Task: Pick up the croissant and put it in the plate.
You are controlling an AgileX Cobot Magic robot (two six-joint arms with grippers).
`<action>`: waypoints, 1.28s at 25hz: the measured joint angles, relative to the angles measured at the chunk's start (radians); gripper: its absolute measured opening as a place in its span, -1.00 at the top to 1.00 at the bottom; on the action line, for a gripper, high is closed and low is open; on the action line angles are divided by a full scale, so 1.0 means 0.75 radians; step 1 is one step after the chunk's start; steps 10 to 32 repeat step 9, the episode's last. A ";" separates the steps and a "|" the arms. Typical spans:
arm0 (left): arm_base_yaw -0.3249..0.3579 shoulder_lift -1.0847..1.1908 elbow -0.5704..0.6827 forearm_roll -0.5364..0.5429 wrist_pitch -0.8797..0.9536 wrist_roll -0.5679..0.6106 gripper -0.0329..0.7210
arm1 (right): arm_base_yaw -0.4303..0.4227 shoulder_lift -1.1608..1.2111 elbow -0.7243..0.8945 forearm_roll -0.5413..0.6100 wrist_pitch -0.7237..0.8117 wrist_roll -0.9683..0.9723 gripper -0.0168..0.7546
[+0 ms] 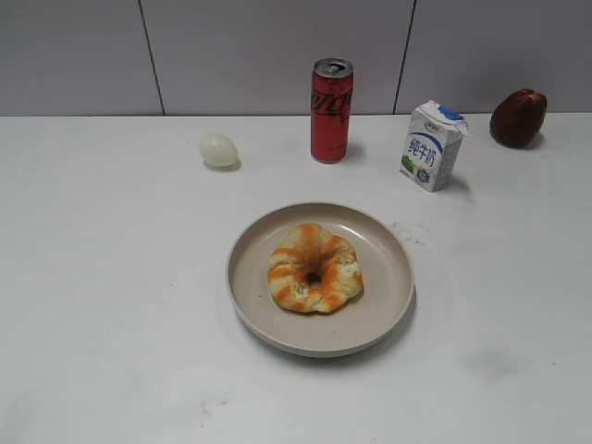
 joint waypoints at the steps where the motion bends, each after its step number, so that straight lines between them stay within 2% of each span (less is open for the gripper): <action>1: 0.000 0.000 0.000 0.000 0.000 0.000 0.31 | 0.000 -0.062 0.003 0.000 -0.012 0.000 -0.58; 9: 0.000 0.000 0.000 0.000 0.000 0.000 0.31 | 0.000 -0.444 0.044 0.000 -0.079 0.000 -0.58; 32: 0.000 0.000 0.000 0.000 0.000 0.000 0.31 | 0.000 -0.444 0.044 0.000 -0.079 0.000 -0.58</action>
